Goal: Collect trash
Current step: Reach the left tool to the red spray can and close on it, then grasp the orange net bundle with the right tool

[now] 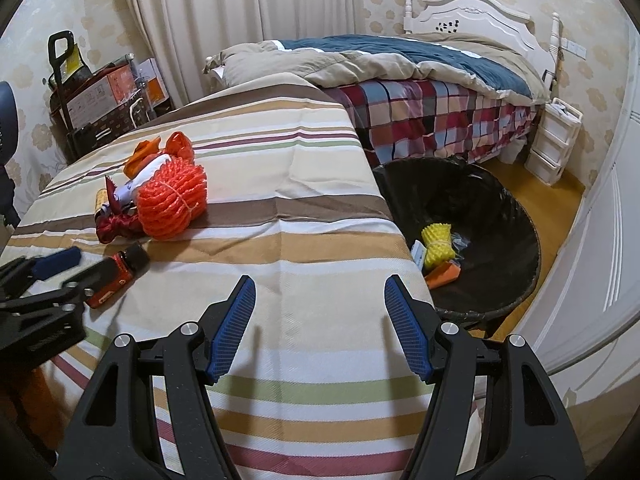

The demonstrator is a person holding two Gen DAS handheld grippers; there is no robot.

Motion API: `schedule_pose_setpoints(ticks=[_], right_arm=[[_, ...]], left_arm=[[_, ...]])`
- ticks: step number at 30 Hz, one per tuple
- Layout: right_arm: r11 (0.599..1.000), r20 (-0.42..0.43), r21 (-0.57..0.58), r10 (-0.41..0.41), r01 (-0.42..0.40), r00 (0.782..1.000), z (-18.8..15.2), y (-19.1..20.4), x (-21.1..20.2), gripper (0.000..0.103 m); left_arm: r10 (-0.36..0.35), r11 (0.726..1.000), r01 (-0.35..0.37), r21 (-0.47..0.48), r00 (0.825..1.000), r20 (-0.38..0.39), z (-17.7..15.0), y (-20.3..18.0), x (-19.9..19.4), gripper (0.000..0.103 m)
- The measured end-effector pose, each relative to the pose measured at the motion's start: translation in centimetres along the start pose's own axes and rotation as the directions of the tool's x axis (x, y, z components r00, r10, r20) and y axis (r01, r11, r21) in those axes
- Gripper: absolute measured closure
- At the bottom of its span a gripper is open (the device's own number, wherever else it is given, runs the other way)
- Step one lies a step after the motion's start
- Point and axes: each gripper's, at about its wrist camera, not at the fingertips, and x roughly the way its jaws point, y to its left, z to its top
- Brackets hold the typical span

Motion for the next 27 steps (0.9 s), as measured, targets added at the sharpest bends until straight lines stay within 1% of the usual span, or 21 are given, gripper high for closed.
schedule_pose_setpoints(ticks=[1, 2, 3, 4, 8, 15, 20, 27], right_arm=[[1.000, 0.000, -0.001, 0.000, 0.000, 1.000, 0.0, 0.0, 0.0, 0.038], [1.000, -0.001, -0.002, 0.000, 0.000, 1.000, 0.0, 0.1, 0.0, 0.038], [1.000, -0.002, -0.002, 0.001, -0.001, 1.000, 0.0, 0.1, 0.0, 0.038], [1.000, -0.001, -0.001, 0.000, 0.000, 1.000, 0.0, 0.1, 0.0, 0.038], [1.000, -0.003, -0.007, 0.000, 0.000, 1.000, 0.0, 0.2, 0.0, 0.038], [1.000, -0.005, -0.024, 0.017, -0.017, 1.000, 0.0, 1.4, 0.4, 0.038], [0.996, -0.002, -0.071, 0.049, -0.049, 0.999, 0.7, 3.5, 0.6, 0.038], [0.987, 0.024, -0.129, 0.098, -0.094, 0.995, 2.7, 6.7, 0.7, 0.038]], left_arm=[[-0.005, 1.000, 0.006, 0.006, 1.000, -0.012, -0.1, -0.1, 0.4, 0.055], [-0.008, 1.000, 0.009, 0.012, 1.000, -0.022, -0.2, -0.3, 0.6, 0.058], [-0.015, 1.000, 0.015, 0.015, 1.000, -0.026, -0.3, -0.3, 0.7, 0.069], [-0.034, 0.999, 0.034, 0.015, 0.999, -0.028, -0.3, -0.3, 0.7, 0.075], [-0.048, 0.999, 0.048, -0.003, 0.999, -0.010, -0.7, 0.1, 0.1, 0.076], [-0.029, 0.999, 0.030, -0.044, 0.999, 0.024, -1.4, 1.3, -1.3, 0.076], [0.006, 0.995, -0.002, -0.096, 0.999, 0.044, -1.6, 3.4, -2.3, 0.076], [0.095, 0.985, -0.083, -0.154, 0.993, 0.071, -1.5, 6.9, -3.1, 0.076]])
